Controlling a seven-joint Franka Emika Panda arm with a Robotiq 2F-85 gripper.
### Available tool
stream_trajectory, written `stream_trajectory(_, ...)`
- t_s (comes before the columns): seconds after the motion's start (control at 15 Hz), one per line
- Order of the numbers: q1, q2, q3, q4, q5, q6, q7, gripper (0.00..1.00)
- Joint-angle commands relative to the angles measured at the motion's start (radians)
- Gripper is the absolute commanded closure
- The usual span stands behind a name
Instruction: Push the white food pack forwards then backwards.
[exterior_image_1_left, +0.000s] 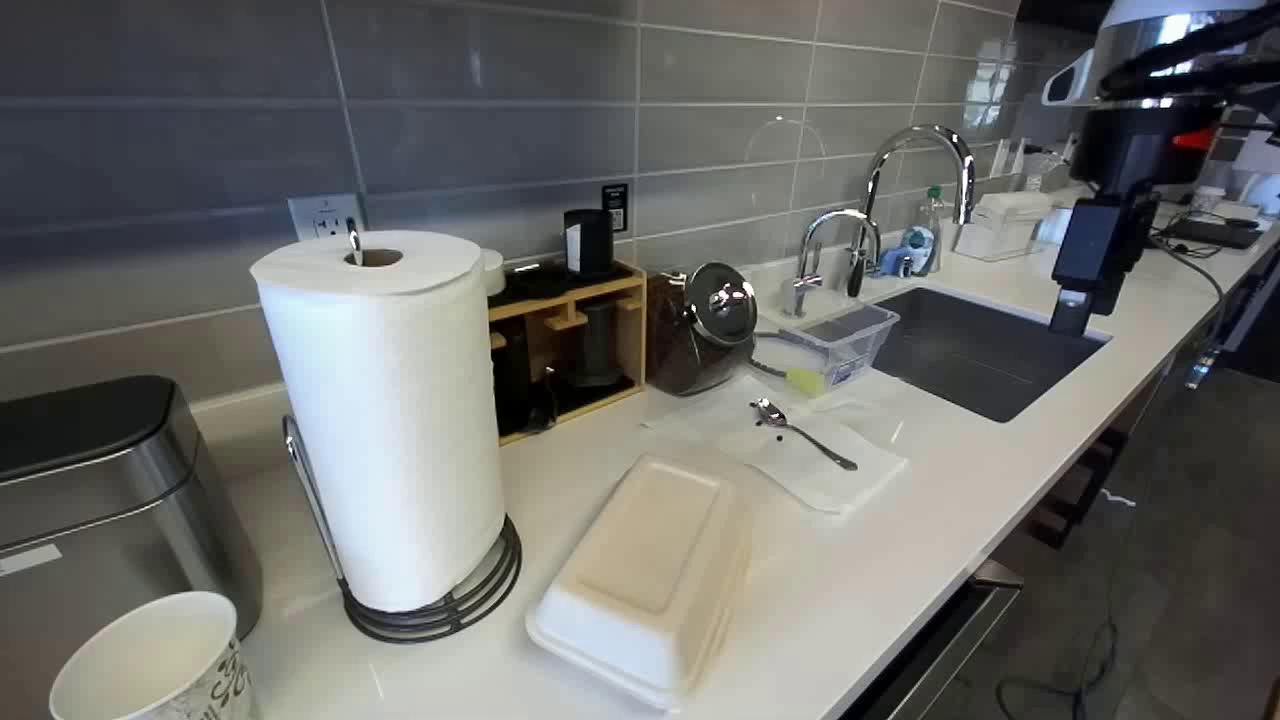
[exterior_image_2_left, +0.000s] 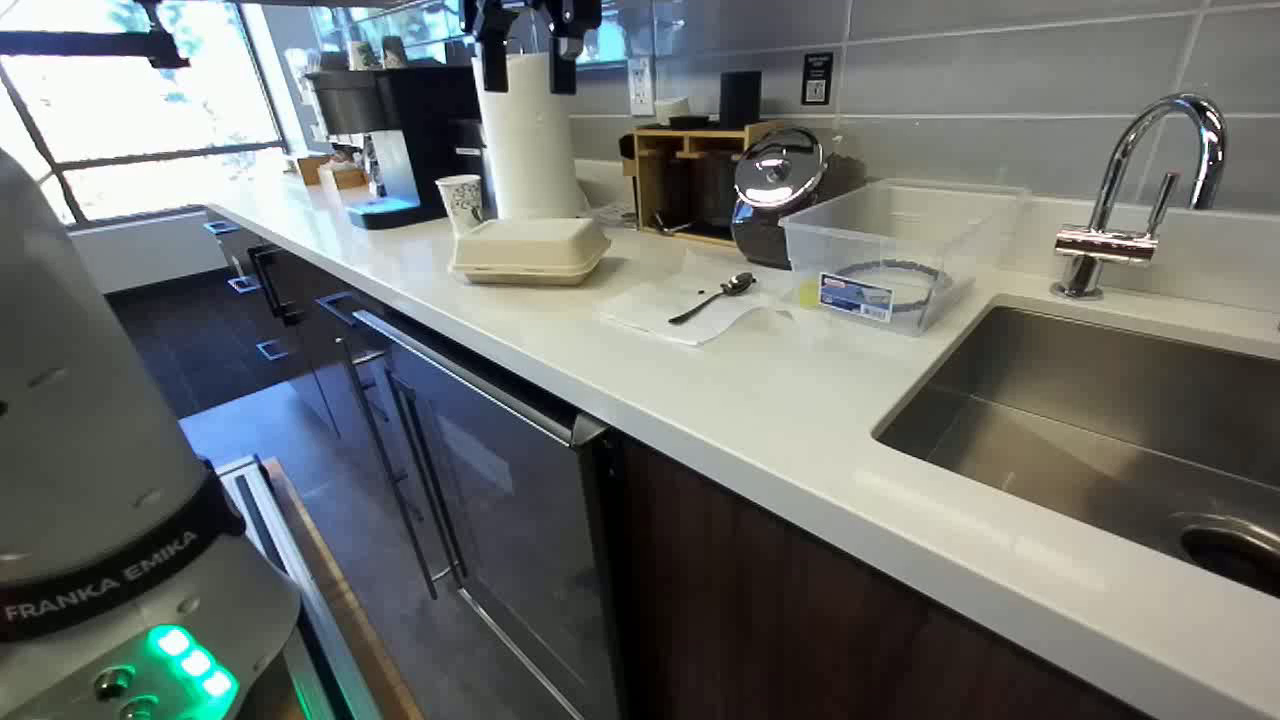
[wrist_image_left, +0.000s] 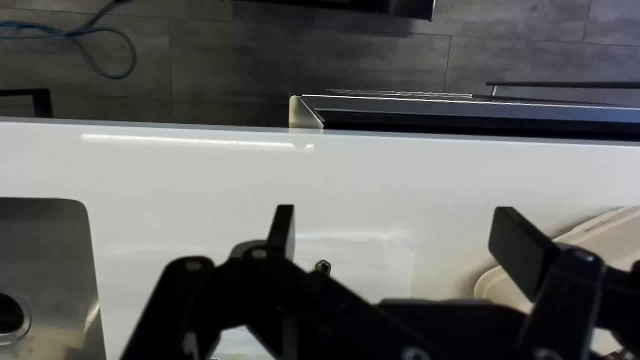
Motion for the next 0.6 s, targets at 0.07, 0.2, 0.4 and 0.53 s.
stream_trajectory(0.07,-0.003,0.001,0.003,0.002,0.002,-0.003,-0.001,0.00)
stream_trajectory(0.2,-0.003,0.001,0.003,0.002,0.002,-0.003,-0.001,0.00)
stream_trajectory(0.4,-0.003,0.001,0.003,0.002,0.002,-0.003,-0.001,0.00)
stream_trajectory(0.53,-0.008,0.017,0.004,0.003,0.027,0.017,0.038,0.00)
